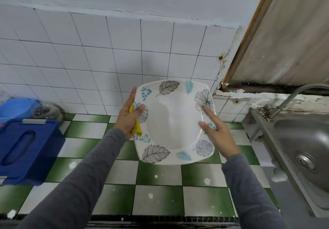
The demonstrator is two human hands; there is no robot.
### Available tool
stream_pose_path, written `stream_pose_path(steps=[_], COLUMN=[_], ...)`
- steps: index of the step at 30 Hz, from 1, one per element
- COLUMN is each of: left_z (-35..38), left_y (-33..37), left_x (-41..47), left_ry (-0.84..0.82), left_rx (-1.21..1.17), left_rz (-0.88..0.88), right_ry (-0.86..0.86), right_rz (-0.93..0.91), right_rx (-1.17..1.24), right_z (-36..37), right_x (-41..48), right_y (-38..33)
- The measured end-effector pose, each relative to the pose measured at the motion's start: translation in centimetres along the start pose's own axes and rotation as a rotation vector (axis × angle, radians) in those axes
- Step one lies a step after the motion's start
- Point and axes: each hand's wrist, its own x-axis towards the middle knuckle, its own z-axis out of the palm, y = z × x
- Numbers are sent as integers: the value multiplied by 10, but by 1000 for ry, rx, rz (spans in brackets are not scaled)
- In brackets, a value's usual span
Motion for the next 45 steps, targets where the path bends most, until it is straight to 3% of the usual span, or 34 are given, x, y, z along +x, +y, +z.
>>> stream_pose_path(steps=[12, 16, 24, 34, 45], left_z=[60, 108, 241, 441, 599], left_y=[-18, -33, -91, -184, -246], left_x=[-1, -8, -72, -227, -273], left_ry=[-133, -119, -280, -435, -490], left_rx=[-3, 76, 256, 177, 255], left_rz=[-114, -39, -13, -82, -33], right_ry=[270, 431, 752, 1060, 1241], right_rz=[7, -31, -15, -36, -87], right_rx=[189, 202, 164, 43, -62], right_z=[-56, -99, -214, -375, -501], right_x=[-59, -99, -212, -375, -401], right_y=[-9, -16, -13, 8, 25])
